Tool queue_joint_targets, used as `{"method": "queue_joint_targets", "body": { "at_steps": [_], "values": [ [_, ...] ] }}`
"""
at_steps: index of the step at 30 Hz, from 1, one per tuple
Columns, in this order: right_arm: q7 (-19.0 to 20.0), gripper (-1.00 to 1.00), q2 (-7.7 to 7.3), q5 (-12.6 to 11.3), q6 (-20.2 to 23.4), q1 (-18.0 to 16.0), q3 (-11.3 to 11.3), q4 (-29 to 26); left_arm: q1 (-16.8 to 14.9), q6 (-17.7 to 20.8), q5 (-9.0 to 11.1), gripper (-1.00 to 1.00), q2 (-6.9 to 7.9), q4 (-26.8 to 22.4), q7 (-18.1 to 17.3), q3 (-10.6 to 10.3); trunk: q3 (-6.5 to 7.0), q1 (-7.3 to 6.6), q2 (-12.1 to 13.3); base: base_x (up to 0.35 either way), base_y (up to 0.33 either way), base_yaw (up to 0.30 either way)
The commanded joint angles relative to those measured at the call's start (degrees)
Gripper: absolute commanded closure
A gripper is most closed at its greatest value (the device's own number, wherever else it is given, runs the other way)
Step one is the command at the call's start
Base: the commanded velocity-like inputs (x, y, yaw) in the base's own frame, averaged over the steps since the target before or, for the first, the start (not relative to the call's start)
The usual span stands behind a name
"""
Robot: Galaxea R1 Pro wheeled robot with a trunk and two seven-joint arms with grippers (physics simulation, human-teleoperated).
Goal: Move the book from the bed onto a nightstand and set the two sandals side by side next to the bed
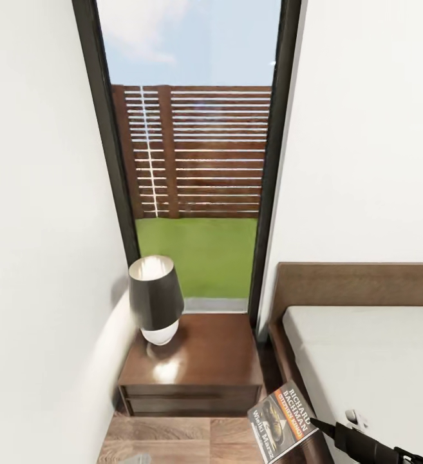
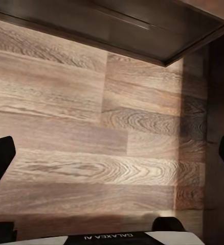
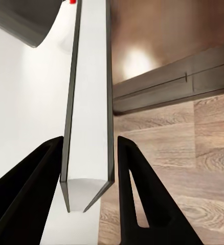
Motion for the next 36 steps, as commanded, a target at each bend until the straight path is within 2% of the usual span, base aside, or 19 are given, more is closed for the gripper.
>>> {"method": "queue_joint_targets", "body": {
  "at_steps": [1, 36],
  "values": [
    [0.3, 1.00, 0.02, -0.6, 0.3, -0.1, 0.2, 0.2, -0.1, -0.2, 0.5, -1.00, 0.02, 0.1, -0.2, -0.5, -0.08, 0.04, -0.1, 0.300, 0.000, 0.000],
    [0.3, 1.00, 0.02, -0.6, 0.3, -0.1, 0.2, 0.2, -0.1, -0.2, 0.5, -1.00, 0.02, 0.1, -0.2, -0.5, -0.08, 0.04, -0.1, 0.293, 0.000, 0.000]
  ]
}}
